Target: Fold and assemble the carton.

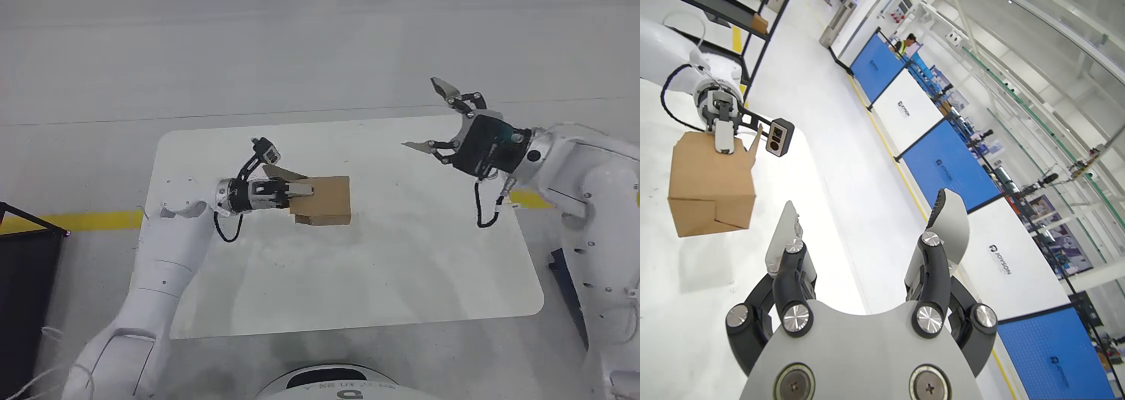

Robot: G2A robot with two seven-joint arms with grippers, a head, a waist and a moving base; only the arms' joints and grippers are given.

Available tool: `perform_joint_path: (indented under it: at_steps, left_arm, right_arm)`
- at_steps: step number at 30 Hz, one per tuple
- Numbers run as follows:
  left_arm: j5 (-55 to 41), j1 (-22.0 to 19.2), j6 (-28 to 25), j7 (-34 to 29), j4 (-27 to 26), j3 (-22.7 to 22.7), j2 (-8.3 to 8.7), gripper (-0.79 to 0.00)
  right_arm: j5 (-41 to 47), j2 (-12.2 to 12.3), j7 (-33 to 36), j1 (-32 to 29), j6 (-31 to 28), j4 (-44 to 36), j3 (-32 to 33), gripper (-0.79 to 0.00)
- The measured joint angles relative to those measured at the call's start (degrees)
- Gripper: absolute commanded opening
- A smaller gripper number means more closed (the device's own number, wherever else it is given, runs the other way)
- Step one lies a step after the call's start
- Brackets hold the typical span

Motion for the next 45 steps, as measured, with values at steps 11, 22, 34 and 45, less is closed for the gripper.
perform_joint_path:
  at_steps: [11,22,34,45]
  left_arm:
    - [30.74,-16.08,11.54,-3.72,-4.21,15.18,0.65,-0.123]
    - [28.70,-22.37,12.23,-1.19,4.34,25.37,-2.82,0.000]
    - [19.30,-21.94,9.45,4.49,9.04,24.86,-4.10,0.000]
    - [4.32,-16.00,7.45,8.06,5.48,13.87,-1.72,0.000]
  right_arm:
    - [0.68,0.58,-4.14,-17.31,4.56,-4.65,16.47,-0.200]
    - [0.62,0.26,-3.01,-26.29,4.10,-9.64,18.40,-0.348]
    - [-0.50,-0.24,2.94,-19.59,-0.43,-5.31,-1.15,-0.271]
    - [2.16,-0.79,4.87,-15.09,0.62,0.63,-6.52,-0.215]
